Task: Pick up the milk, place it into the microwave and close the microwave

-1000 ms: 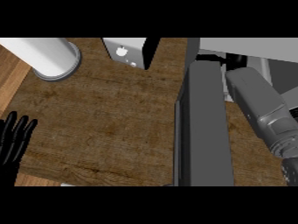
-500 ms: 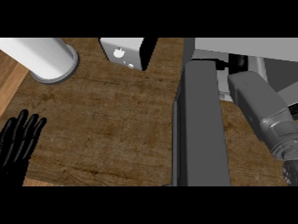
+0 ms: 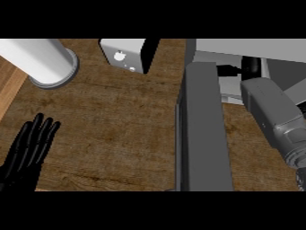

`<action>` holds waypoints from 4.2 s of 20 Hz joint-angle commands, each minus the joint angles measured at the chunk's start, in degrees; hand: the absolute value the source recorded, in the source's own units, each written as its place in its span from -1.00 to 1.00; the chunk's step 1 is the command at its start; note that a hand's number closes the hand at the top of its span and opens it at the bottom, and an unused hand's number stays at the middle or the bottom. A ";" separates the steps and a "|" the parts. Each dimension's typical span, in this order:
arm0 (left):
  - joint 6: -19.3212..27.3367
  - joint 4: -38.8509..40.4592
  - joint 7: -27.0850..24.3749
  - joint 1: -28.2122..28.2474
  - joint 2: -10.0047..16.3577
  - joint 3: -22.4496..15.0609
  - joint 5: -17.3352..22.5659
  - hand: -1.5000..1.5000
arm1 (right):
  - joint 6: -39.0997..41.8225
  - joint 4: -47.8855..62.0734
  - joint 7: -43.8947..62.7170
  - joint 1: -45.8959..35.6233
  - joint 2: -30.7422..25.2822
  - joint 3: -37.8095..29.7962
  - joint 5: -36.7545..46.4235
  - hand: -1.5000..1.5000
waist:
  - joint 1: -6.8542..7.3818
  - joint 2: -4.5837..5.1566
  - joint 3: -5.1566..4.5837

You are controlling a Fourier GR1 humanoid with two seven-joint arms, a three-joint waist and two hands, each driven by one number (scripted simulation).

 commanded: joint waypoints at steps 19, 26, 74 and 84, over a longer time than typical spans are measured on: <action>2.47 6.83 0.84 -3.17 -0.37 -7.53 -2.60 -1.00 | 14.57 -1.39 -11.32 10.28 4.71 -3.51 -3.69 -1.00 | -4.73 -2.09 -0.17; -0.31 11.47 0.34 -6.55 0.41 -11.50 -7.48 -1.00 | 20.30 -2.69 -14.94 14.73 6.28 -4.06 -4.85 -1.00 | -6.55 -3.03 -0.25; 45.25 56.29 -6.36 -43.81 -0.33 -56.67 10.86 1.00 | 46.73 -86.01 9.86 67.04 -1.67 5.84 -23.37 -1.00 | -16.27 -3.17 -0.75; 50.61 60.45 -10.20 -54.49 -0.36 -53.67 20.37 1.00 | 54.51 -92.56 14.92 65.53 -5.78 8.37 -29.15 -1.00 | -20.66 -2.13 -0.83</action>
